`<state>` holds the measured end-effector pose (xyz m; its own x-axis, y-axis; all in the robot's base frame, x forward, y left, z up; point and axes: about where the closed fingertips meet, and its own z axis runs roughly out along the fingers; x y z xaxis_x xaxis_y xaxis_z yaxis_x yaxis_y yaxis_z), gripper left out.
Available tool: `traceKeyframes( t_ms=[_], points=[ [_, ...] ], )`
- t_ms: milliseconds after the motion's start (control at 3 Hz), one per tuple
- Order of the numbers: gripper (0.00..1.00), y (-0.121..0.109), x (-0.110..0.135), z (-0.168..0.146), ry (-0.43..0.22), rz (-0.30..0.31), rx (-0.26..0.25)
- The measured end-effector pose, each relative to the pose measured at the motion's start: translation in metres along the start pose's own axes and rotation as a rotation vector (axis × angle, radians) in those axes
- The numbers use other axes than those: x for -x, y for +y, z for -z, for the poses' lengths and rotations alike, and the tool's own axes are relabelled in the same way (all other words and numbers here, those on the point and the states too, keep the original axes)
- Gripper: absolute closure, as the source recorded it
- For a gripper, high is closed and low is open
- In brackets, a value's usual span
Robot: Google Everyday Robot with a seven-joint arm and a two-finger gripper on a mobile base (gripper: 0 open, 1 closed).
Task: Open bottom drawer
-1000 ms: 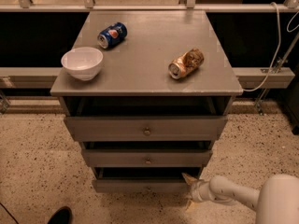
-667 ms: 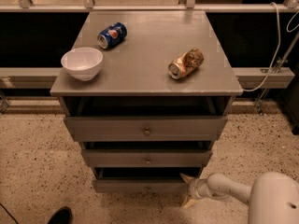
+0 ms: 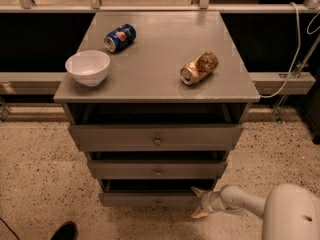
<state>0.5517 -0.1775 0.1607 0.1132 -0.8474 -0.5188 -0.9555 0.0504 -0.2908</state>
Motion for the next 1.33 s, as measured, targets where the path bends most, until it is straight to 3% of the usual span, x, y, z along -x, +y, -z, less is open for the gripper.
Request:
traceKeyframes(
  t_ms=[333, 1000, 1333],
  points=[
    [0.28, 0.021, 0.023, 0.016, -0.004, 0.009, 0.020],
    [0.50, 0.105, 0.067, 0.038, -0.068, -0.036, 0.156],
    [0.47, 0.112, 0.076, 0.050, -0.085, -0.034, 0.145]
  ],
)
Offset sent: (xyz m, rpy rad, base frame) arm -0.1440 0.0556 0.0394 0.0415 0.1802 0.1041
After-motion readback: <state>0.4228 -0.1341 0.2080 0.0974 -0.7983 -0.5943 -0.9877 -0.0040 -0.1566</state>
